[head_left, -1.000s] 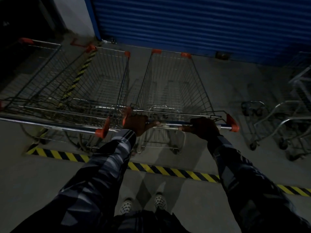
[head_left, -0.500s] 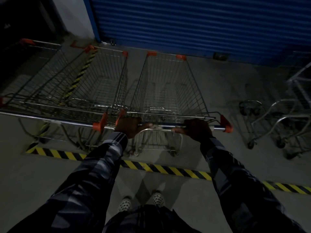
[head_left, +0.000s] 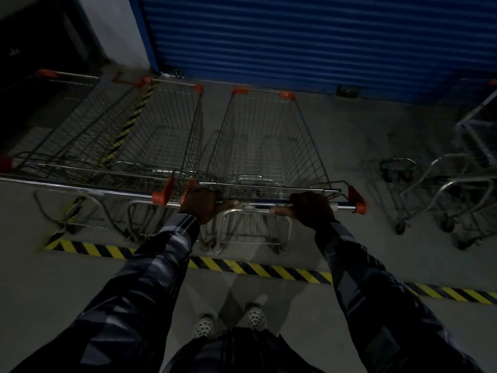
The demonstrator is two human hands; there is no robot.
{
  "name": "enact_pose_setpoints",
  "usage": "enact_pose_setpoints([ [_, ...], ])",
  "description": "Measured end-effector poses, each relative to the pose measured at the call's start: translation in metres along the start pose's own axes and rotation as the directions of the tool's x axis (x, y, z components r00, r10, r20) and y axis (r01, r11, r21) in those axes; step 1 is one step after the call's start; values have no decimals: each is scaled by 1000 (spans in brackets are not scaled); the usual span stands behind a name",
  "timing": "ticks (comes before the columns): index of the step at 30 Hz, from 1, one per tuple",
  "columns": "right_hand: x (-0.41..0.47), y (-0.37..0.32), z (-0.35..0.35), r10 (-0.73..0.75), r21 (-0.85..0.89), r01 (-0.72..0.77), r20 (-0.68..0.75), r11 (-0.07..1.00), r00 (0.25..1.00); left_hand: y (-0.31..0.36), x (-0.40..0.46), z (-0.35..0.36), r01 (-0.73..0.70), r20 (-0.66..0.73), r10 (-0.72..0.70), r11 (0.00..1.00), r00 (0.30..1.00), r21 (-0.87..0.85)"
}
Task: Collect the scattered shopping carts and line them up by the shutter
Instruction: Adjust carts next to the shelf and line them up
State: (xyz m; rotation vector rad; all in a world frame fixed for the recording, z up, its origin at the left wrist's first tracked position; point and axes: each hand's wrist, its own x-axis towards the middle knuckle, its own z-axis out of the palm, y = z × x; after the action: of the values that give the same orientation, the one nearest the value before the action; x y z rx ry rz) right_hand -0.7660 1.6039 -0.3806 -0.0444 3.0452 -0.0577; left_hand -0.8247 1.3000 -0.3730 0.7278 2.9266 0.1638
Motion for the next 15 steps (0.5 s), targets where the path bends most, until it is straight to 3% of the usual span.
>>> enact_pose_setpoints([
  [15, -6, -8, -10, 45, 102, -51, 58, 993, 997, 0, 0, -5, 6, 34, -4, 999, 999, -50],
])
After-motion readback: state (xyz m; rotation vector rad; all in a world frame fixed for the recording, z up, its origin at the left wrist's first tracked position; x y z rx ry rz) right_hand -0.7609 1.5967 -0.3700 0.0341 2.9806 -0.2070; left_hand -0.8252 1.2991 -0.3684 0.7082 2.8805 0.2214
